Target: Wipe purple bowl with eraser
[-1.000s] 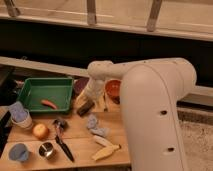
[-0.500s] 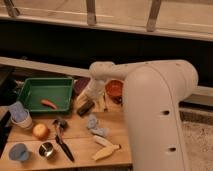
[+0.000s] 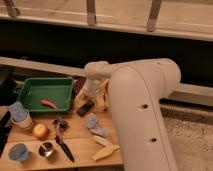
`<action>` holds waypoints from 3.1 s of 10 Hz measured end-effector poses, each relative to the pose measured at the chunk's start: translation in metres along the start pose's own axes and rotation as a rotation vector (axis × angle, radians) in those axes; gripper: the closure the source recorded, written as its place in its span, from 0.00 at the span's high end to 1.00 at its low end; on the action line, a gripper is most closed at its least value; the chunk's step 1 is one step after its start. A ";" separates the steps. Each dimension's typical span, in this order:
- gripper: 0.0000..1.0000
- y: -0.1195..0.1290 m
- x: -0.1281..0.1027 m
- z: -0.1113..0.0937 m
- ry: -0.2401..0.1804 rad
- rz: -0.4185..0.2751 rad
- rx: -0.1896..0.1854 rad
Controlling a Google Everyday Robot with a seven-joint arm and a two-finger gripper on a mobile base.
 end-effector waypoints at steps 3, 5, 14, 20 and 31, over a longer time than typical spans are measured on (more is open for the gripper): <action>0.80 -0.004 -0.015 0.010 -0.022 0.009 0.029; 0.80 -0.004 -0.020 0.019 -0.017 0.012 0.037; 0.37 -0.016 -0.025 0.040 -0.010 0.051 0.045; 0.00 -0.022 -0.015 -0.004 -0.109 0.084 0.068; 0.00 0.023 -0.081 -0.094 -0.377 0.026 -0.010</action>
